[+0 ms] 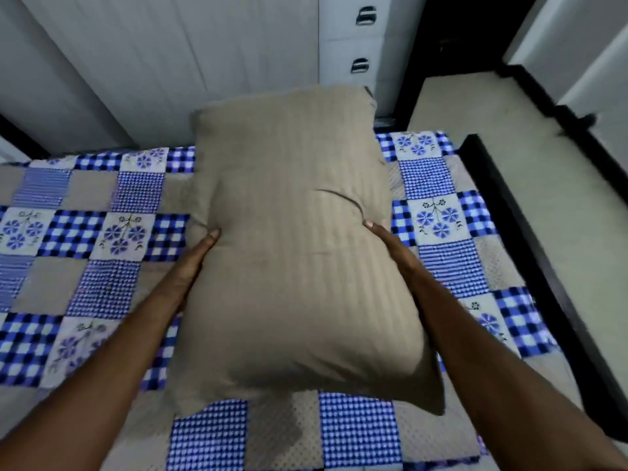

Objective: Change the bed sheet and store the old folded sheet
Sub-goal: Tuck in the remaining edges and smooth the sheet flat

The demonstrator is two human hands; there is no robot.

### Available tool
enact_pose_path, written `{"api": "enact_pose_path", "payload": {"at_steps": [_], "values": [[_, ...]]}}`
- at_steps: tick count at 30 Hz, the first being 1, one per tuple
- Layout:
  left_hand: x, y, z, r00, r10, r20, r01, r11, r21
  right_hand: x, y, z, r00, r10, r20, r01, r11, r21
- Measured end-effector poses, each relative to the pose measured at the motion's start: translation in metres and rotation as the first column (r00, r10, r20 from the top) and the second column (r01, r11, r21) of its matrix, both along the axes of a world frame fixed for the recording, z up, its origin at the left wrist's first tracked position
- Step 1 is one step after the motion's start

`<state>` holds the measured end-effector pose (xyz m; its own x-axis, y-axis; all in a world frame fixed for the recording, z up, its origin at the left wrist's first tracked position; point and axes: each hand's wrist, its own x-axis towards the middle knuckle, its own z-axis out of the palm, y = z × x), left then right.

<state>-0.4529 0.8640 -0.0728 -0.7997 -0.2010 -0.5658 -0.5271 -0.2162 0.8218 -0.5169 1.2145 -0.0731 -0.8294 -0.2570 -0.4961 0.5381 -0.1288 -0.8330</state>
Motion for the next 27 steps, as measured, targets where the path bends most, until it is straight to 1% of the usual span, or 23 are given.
{"api": "enact_pose_path", "payload": {"at_steps": [2,4,5,7,9,11,13,15,16,18,19,20,21,22,23,24,26,27], "values": [[-0.018,0.063,0.000,0.998,-0.048,-0.043,0.048,0.999,0.004,-0.007,0.067,0.016,0.998,-0.058,-0.014,0.058,0.997,0.058],[-0.034,0.121,-0.004,0.991,-0.105,-0.084,0.109,0.993,0.035,-0.010,0.131,0.030,0.997,-0.069,-0.026,0.071,0.993,0.090],[-0.040,0.148,-0.009,0.988,-0.134,-0.082,0.139,0.989,0.057,-0.009,0.159,0.037,0.995,-0.079,-0.052,0.085,0.990,0.112],[-0.047,0.198,-0.026,0.979,-0.192,-0.066,0.198,0.975,0.101,-0.010,0.214,0.034,0.993,-0.093,-0.075,0.107,0.971,0.214],[-0.047,0.246,-0.047,0.975,-0.220,-0.012,0.220,0.968,0.124,-0.010,0.267,0.014,0.984,-0.129,-0.125,0.162,0.937,0.310],[-0.039,0.281,-0.064,0.973,-0.227,0.041,0.221,0.969,0.113,-0.009,0.315,-0.020,0.982,-0.165,-0.091,0.187,0.901,0.392],[-0.024,0.307,-0.083,0.961,-0.253,0.110,0.246,0.967,0.068,-0.010,0.367,-0.078,0.993,-0.095,-0.072,0.117,0.876,0.467],[-0.013,0.316,-0.103,0.953,-0.267,0.139,0.263,0.964,0.049,0.001,0.365,-0.079,0.993,-0.111,-0.048,0.119,0.836,0.535],[-0.009,0.315,-0.109,0.955,-0.266,0.132,0.264,0.964,0.033,0.008,0.352,-0.072,0.989,-0.118,-0.085,0.146,0.816,0.560],[-0.008,0.312,-0.118,0.955,-0.272,0.121,0.276,0.961,-0.013,0.013,0.334,-0.060,0.990,-0.049,-0.132,0.121,0.776,0.619],[-0.009,0.311,-0.118,0.950,-0.286,0.127,0.293,0.956,-0.034,0.011,0.328,-0.060,0.988,-0.056,-0.145,0.137,0.750,0.647],[-0.011,0.308,-0.116,0.946,-0.294,0.134,0.303,0.952,-0.052,0.010,0.321,-0.057,0.986,-0.069,-0.154,0.160,0.678,0.717],[-0.010,0.306,-0.114,0.941,-0.305,0.143,0.316,0.947,-0.057,0.011,0.314,-0.054,0.977,-0.079,-0.199,0.208,0.574,0.792],[-0.010,0.302,-0.116,0.937,-0.322,0.139,0.332,0.942,-0.056,0.012,0.304,-0.050,0.956,-0.061,-0.287,0.283,0.451,0.846],[-0.008,0.298,-0.117,0.930,-0.342,0.133,0.353,0.933,-0.067,0.016,0.289,-0.042,0.927,-0.020,-0.375,0.357,0.353,0.865],[-0.006,0.292,-0.119,0.925,-0.358,0.130,0.372,0.923,-0.100,0.020,0.264,-0.032,0.897,0.030,-0.442,0.414,0.298,0.860],[0.004,0.282,-0.126,0.914,-0.384,0.133,0.405,0.887,-0.222,0.032,0.207,-0.020,0.831,0.197,-0.520,0.461,0.278,0.842],[0.013,0.274,-0.130,0.913,-0.388,0.126,0.408,0.870,-0.276,0.039,0.171,-0.016,0.789,0.318,-0.526,0.443,0.298,0.845]]}}
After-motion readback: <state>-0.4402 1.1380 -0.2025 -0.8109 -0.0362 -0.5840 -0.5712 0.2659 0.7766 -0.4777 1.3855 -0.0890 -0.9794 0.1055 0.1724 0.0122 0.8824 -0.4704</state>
